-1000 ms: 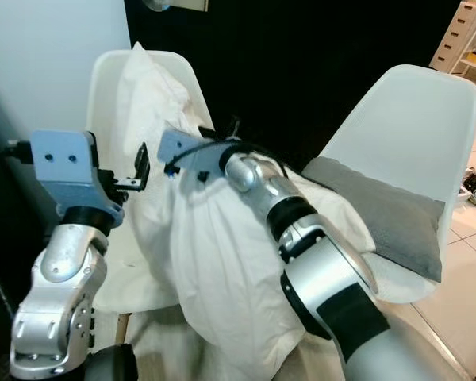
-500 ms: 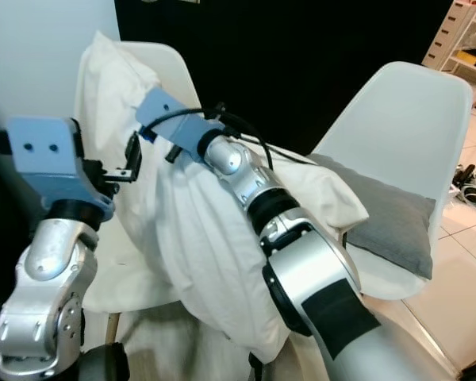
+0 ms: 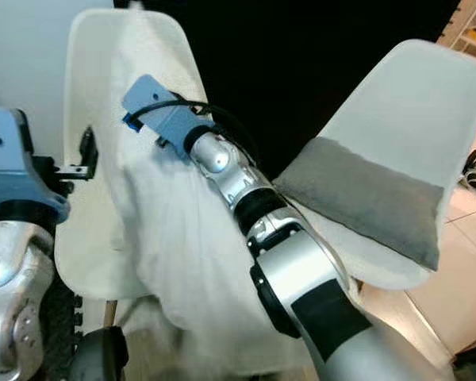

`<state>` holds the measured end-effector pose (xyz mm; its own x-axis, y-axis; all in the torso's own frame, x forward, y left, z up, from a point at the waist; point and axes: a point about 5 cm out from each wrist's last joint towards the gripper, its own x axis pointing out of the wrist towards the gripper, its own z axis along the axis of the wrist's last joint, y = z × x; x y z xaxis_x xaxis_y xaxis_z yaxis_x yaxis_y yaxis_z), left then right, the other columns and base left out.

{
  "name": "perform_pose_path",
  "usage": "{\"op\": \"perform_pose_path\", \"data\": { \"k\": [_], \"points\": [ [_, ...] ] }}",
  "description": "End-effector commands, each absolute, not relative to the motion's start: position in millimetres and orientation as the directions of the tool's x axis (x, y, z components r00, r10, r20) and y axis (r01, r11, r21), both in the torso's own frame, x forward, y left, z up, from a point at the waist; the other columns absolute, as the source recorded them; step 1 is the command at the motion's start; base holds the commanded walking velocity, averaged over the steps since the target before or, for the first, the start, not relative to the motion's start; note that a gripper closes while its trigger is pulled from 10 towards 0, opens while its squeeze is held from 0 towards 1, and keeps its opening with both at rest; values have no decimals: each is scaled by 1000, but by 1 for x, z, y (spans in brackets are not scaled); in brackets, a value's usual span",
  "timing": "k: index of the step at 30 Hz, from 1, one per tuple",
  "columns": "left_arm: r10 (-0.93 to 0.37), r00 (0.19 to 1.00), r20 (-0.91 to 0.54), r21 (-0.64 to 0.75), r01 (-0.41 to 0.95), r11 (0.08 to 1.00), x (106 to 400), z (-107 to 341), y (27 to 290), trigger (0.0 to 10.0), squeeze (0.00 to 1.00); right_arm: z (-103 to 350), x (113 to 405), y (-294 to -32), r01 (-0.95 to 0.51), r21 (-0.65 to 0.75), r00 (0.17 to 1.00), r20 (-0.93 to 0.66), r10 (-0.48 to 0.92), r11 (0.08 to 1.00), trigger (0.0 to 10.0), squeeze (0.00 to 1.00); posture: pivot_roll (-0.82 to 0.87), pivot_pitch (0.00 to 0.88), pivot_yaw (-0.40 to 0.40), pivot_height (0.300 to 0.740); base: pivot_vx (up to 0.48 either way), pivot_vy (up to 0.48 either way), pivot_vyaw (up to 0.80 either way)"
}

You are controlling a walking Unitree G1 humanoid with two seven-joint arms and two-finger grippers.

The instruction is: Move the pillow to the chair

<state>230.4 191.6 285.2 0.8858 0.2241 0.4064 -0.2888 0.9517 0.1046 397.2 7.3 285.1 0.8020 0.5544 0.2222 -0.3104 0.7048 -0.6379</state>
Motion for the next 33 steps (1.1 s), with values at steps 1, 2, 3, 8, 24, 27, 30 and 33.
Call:
{"op": "perform_pose_path", "data": {
  "k": [1,2,3,8,24,27,30,33],
  "points": [
    [219,893,394,116,-285,952,228,284,192,10000,0,292,402,-2,-281,-625,825,230,516,728,10000,1000,149,191,-207,465,0,0,0],
    [219,893,394,116,-285,952,228,284,192,10000,0,292,402,-2,-281,-625,825,230,516,728,10000,1000,149,191,-207,465,0,0,0],
    [216,894,393,116,-282,952,229,284,191,10000,0,293,404,-7,-267,-621,832,238,502,737,10000,1000,143,185,-202,465,0,0,0],
    [200,903,380,123,-263,957,231,284,191,10000,0,288,408,-23,-252,-625,852,218,475,739,10000,1000,122,166,-187,465,0,0,0],
    [-116,981,158,347,55,936,246,242,199,10000,0,283,418,-96,-392,-200,870,237,433,898,10000,0,86,86,-155,465,0,0,0],
    [-71,990,120,222,43,974,254,223,216,10000,0,280,418,-106,-378,-205,876,236,421,903,10000,0,75,79,-152,465,0,0,0],
    [-54,992,117,151,36,988,263,210,225,10000,0,280,417,-111,-378,-203,874,244,421,903,10000,0,61,73,-150,465,0,0,0],
    [-50,989,138,125,33,992,272,205,230,10000,0,283,417,-114,-383,-197,870,253,424,903,10000,0,48,72,-155,465,0,0,0]
  ]
}}
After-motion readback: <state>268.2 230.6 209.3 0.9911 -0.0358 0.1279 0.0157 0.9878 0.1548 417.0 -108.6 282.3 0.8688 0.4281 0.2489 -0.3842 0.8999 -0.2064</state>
